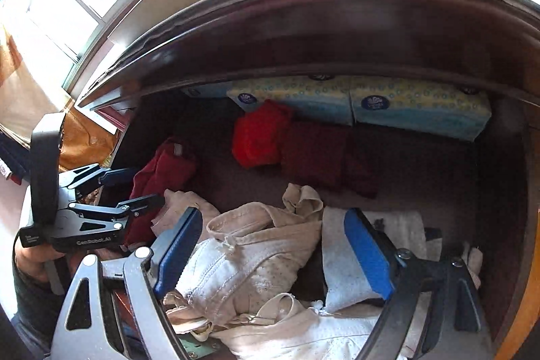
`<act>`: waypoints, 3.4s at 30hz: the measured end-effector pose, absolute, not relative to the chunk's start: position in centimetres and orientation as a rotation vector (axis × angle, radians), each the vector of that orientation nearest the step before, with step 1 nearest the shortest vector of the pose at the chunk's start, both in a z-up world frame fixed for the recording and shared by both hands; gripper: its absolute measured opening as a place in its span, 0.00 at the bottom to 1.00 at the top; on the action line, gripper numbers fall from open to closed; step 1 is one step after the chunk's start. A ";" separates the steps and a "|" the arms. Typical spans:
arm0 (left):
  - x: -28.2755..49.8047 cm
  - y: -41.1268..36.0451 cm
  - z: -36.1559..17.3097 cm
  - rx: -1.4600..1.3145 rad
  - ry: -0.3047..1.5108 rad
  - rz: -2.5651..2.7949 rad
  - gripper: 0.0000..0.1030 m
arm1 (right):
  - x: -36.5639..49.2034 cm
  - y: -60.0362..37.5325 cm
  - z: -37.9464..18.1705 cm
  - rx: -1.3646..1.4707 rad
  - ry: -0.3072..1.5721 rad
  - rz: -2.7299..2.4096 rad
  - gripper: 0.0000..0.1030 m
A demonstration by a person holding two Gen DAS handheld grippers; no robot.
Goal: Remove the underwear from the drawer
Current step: 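Withdraw both tools and lower them back toward the drawer, then grasp the dark red sock with the left gripper while the right gripper grasps the beige underwear, then lift the dark red sock and beige underwear out of the drawer toward the tray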
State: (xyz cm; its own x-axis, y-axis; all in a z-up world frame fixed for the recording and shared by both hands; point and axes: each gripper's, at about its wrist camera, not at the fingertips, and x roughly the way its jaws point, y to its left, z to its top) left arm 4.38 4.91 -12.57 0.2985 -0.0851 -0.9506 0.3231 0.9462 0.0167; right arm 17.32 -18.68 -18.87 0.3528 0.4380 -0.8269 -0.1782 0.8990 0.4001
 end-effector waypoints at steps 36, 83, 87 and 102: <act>5.5 -1.1 -14.9 0.331 1.288 -0.304 0.18 | 19.4 -15.3 -23.0 0.227 1.389 0.455 0.85; 0.4 3.5 -8.8 0.163 0.954 -0.360 0.16 | 15.7 -11.9 -17.5 0.041 0.981 0.550 0.39; -0.6 4.3 -8.5 0.144 0.920 -0.361 0.16 | 15.4 -12.3 -16.9 0.040 0.956 0.545 0.39; -3.6 7.1 -7.1 0.115 0.798 -0.386 0.16 | 13.2 -13.4 -15.6 0.008 0.825 0.524 0.39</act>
State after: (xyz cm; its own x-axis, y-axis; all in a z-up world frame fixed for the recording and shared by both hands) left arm -3.65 7.06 -7.12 0.6325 -0.2931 -0.7170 0.3793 0.9243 -0.0433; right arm 13.20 -13.37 -15.59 0.5592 0.4476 -0.6978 -0.4414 0.8732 0.2064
